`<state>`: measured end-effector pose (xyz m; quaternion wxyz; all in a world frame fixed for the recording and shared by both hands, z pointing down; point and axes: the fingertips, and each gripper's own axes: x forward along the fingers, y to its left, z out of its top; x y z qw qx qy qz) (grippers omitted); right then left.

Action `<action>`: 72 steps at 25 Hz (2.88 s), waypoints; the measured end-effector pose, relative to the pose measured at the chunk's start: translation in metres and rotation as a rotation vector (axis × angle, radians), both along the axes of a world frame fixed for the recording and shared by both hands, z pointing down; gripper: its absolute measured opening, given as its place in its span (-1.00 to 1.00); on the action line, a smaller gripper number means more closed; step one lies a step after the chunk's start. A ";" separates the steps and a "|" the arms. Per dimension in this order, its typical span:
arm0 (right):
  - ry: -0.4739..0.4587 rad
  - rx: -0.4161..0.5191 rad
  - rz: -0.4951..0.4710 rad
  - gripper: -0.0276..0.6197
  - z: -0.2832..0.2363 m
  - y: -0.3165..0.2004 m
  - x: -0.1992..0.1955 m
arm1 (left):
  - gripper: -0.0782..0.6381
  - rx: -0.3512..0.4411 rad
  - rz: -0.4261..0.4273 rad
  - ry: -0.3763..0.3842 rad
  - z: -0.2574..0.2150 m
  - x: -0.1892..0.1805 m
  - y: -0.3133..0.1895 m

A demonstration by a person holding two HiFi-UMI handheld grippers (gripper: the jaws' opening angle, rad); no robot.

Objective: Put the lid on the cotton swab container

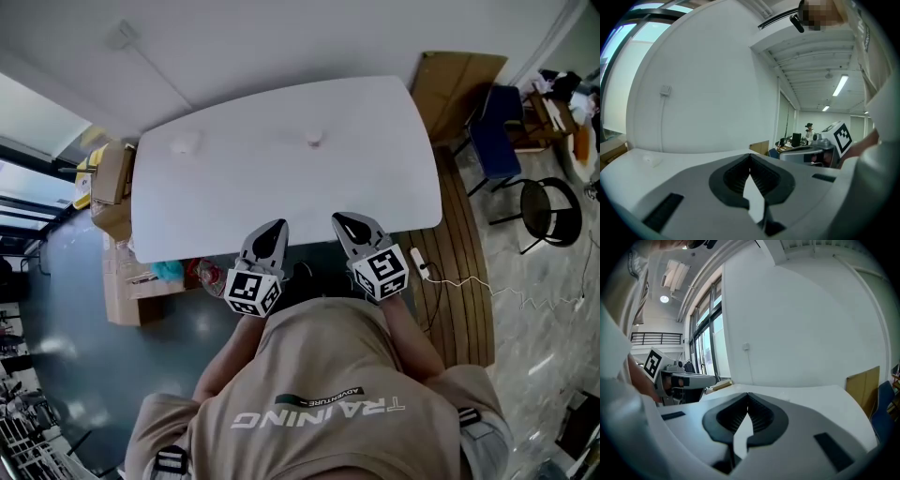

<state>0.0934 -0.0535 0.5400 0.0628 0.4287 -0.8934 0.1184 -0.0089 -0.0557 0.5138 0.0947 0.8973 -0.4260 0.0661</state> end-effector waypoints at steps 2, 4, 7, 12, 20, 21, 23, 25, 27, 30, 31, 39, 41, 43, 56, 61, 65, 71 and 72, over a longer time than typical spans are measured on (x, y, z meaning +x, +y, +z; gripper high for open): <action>-0.003 -0.015 -0.008 -0.86 0.003 -0.011 -0.005 | -0.75 -0.013 -0.006 0.007 0.002 -0.006 -0.009; 0.008 -0.019 -0.016 -0.86 0.004 -0.025 -0.011 | -0.75 -0.018 -0.006 0.014 0.003 -0.011 -0.023; 0.044 -0.011 -0.010 -0.86 0.002 -0.051 -0.014 | -0.75 -0.014 0.000 0.032 0.003 -0.017 -0.052; 0.114 0.008 0.013 -0.86 -0.011 -0.099 -0.016 | -0.75 -0.006 0.035 0.050 0.001 -0.018 -0.108; 0.176 -0.052 0.139 -0.86 -0.005 -0.151 0.001 | -0.75 -0.031 0.168 0.065 0.017 -0.011 -0.171; 0.172 -0.067 0.154 -0.86 -0.003 -0.155 0.003 | -0.75 -0.047 0.177 0.064 0.024 -0.010 -0.177; 0.158 -0.094 0.191 -0.86 -0.001 -0.160 0.007 | -0.75 -0.078 0.198 0.059 0.036 -0.007 -0.186; 0.156 -0.115 0.220 -0.86 0.001 -0.164 0.012 | -0.75 -0.088 0.222 0.055 0.043 -0.005 -0.192; 0.163 -0.134 0.238 -0.86 0.005 -0.170 0.015 | -0.75 -0.094 0.236 0.060 0.047 -0.003 -0.199; 0.181 -0.156 0.235 -0.86 0.011 -0.177 0.017 | -0.75 -0.108 0.236 0.070 0.053 -0.001 -0.206; 0.188 -0.158 0.226 -0.86 0.013 -0.181 0.017 | -0.75 -0.112 0.233 0.069 0.056 0.001 -0.208; 0.216 -0.155 0.147 -0.86 0.034 -0.211 0.018 | -0.74 -0.124 0.195 0.023 0.076 0.018 -0.226; 0.207 -0.154 0.138 -0.86 0.037 -0.219 0.019 | -0.75 -0.121 0.188 0.017 0.075 0.020 -0.227; 0.208 -0.149 0.116 -0.86 0.039 -0.231 0.020 | -0.75 -0.116 0.182 0.008 0.073 0.023 -0.228; 0.280 -0.245 -0.040 -0.86 0.079 -0.316 0.000 | -0.75 -0.128 0.115 -0.006 0.080 0.025 -0.221; 0.306 -0.325 -0.065 -0.86 0.108 -0.320 -0.008 | -0.75 -0.139 0.119 -0.016 0.087 0.028 -0.224; 0.308 -0.373 -0.067 -0.86 0.121 -0.320 -0.011 | -0.75 -0.148 0.139 -0.029 0.091 0.035 -0.228; 0.335 -0.422 -0.084 -0.86 0.141 -0.314 -0.011 | -0.75 -0.158 0.163 -0.051 0.098 0.042 -0.229; 0.334 -0.427 -0.085 -0.86 0.143 -0.313 -0.011 | -0.75 -0.162 0.165 -0.055 0.099 0.043 -0.229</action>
